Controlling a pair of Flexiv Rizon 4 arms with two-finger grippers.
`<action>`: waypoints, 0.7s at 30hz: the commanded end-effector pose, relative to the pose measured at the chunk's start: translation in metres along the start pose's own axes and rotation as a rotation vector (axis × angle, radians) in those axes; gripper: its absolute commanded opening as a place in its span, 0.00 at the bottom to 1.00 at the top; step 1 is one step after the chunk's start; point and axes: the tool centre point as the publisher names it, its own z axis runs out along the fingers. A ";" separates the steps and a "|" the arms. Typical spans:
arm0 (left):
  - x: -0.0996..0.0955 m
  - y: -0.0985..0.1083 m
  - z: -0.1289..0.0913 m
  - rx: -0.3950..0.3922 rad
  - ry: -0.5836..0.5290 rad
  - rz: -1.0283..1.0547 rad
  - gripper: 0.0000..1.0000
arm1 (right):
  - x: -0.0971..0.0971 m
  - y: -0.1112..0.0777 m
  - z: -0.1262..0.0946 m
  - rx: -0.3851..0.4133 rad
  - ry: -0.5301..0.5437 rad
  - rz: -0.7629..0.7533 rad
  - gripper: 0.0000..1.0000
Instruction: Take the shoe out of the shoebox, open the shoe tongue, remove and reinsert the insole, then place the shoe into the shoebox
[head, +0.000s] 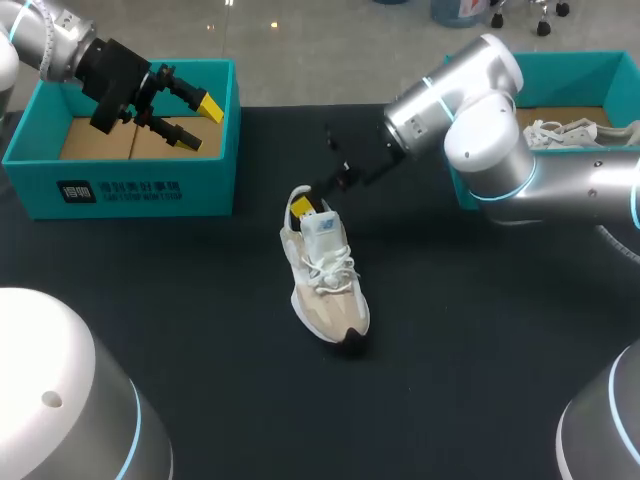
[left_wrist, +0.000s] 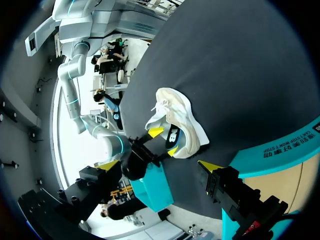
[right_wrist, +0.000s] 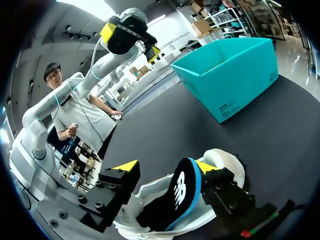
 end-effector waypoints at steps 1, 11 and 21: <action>0.000 0.000 0.000 0.001 0.003 0.001 1.00 | 0.007 0.003 -0.006 0.009 -0.021 -0.007 0.84; 0.000 0.000 0.000 0.001 0.003 0.001 1.00 | 0.007 0.014 -0.021 -0.060 -0.141 0.001 0.95; 0.000 0.000 0.000 0.001 0.003 0.001 1.00 | -0.009 0.020 -0.028 -0.158 -0.343 0.148 0.34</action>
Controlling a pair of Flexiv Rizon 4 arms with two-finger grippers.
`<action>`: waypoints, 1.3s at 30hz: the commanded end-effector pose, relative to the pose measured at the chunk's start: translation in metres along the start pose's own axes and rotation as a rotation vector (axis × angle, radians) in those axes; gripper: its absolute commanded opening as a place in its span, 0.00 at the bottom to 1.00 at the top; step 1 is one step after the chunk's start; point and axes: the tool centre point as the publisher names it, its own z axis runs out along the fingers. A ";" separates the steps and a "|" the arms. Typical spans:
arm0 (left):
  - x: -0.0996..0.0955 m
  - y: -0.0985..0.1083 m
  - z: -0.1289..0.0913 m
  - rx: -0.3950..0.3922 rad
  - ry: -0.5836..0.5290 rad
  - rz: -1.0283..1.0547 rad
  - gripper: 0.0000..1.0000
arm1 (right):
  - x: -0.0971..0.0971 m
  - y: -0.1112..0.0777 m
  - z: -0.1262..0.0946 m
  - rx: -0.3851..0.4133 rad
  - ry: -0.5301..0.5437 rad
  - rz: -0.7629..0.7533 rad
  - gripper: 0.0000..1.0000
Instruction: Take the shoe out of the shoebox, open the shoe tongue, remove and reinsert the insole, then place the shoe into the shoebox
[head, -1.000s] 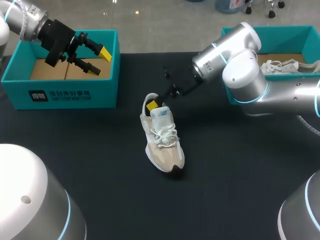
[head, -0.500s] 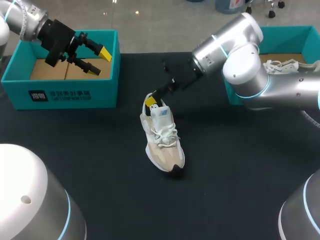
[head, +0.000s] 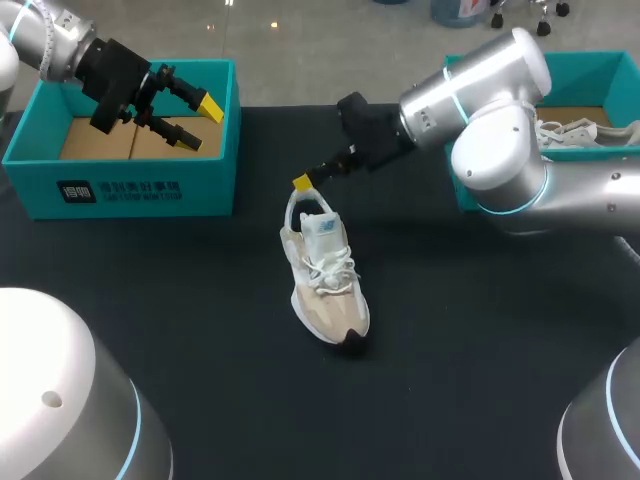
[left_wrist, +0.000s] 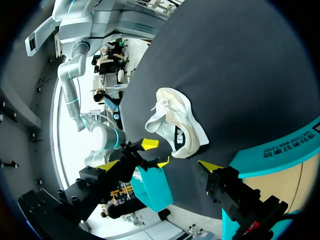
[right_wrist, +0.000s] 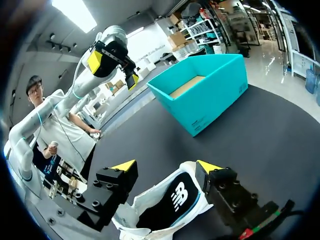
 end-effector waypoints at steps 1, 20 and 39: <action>0.000 0.000 0.000 0.001 0.003 0.001 1.00 | 0.005 -0.006 0.000 -0.010 -0.122 0.036 0.17; 0.000 0.000 0.000 0.001 0.003 0.001 1.00 | -0.001 -0.007 -0.005 0.017 -0.233 0.101 0.00; 0.000 0.000 0.000 0.001 0.003 0.001 1.00 | -0.001 -0.021 -0.008 0.317 -0.884 0.417 0.00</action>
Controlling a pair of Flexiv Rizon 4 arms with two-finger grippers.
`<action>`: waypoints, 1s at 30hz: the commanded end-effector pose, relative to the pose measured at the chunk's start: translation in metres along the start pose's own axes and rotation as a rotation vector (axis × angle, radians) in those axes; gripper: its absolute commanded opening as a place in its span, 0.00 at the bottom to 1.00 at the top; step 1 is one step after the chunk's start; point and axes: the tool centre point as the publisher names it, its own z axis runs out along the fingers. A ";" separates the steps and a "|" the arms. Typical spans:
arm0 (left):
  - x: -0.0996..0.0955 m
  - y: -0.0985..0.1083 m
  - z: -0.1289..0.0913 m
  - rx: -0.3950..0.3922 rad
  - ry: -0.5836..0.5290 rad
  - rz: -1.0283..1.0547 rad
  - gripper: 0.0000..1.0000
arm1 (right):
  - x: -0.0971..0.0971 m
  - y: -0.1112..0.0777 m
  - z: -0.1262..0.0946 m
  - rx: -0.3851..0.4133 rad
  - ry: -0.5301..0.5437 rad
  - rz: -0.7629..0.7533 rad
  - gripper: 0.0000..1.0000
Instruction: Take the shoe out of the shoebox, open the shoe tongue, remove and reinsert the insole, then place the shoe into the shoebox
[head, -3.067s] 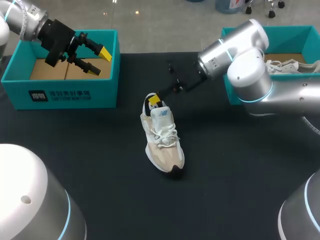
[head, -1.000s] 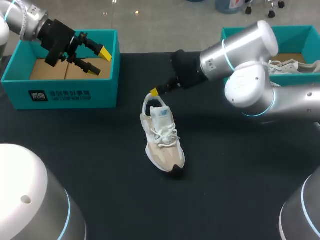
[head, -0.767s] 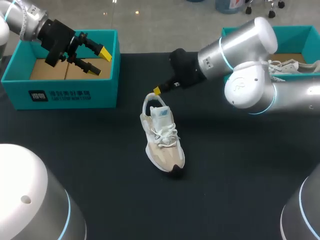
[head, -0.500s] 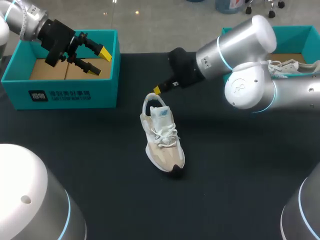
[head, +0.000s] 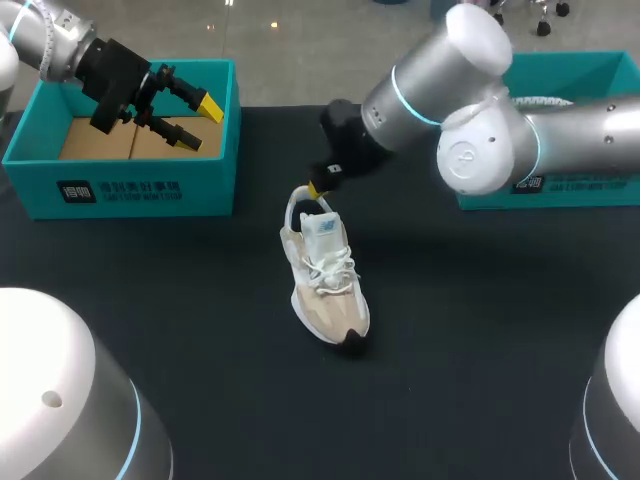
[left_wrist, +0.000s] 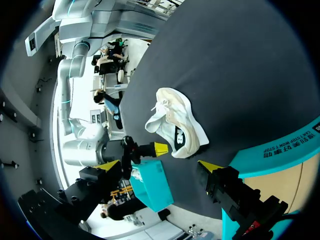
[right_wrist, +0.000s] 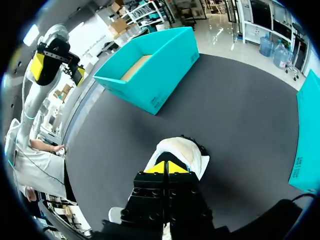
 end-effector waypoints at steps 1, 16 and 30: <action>0.000 0.000 0.000 0.001 0.003 0.001 1.00 | 0.004 -0.001 -0.013 0.082 -0.480 0.166 0.00; 0.000 0.000 0.000 0.001 0.003 0.001 1.00 | 0.005 -0.003 -0.017 0.047 -0.482 0.200 0.00; 0.000 0.000 0.000 0.001 0.003 0.001 1.00 | 0.015 -0.011 0.001 0.115 -0.402 0.279 0.00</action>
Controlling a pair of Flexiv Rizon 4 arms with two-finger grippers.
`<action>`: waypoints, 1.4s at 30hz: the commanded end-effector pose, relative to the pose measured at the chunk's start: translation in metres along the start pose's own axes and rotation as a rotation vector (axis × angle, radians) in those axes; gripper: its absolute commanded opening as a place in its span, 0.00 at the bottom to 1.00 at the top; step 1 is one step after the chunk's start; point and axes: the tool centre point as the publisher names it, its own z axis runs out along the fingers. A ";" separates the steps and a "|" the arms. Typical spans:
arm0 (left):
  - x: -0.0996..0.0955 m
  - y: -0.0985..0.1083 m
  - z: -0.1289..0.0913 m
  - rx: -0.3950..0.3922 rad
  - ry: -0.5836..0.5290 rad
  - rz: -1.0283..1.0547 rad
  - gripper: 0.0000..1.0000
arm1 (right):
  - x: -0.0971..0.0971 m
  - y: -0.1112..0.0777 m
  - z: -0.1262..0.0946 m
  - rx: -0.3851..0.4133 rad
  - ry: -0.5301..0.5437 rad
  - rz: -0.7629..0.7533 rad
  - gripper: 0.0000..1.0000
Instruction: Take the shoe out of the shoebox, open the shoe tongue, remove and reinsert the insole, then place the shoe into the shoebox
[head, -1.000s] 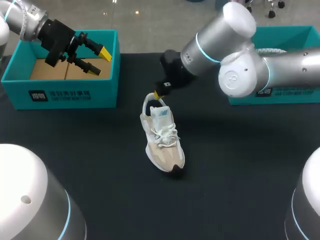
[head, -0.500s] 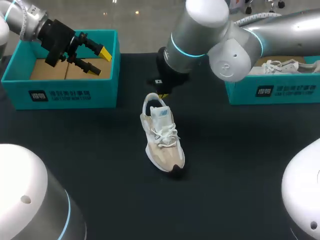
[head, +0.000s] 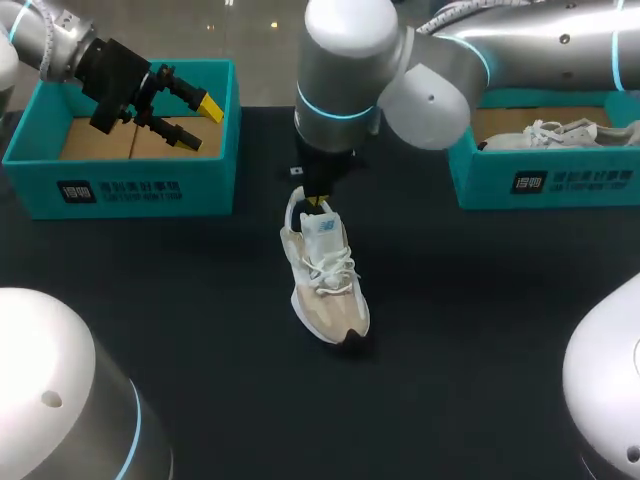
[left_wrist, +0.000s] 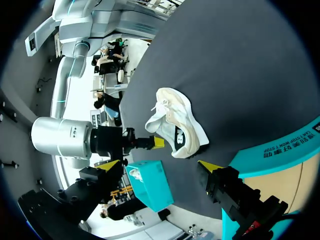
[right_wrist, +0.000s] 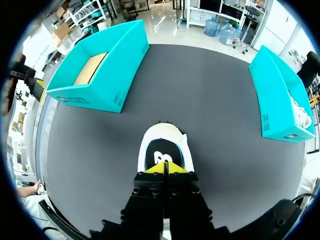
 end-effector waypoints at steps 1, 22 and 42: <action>0.000 0.000 0.000 0.001 0.003 0.001 1.00 | 0.006 0.000 0.011 0.051 0.010 -0.008 0.00; 0.000 0.000 0.000 0.001 0.003 0.001 1.00 | 0.010 -0.033 0.052 0.189 -0.051 -0.028 0.00; 0.000 0.000 0.000 0.001 0.003 0.001 1.00 | 0.005 -0.039 0.074 0.197 -0.078 -0.018 0.00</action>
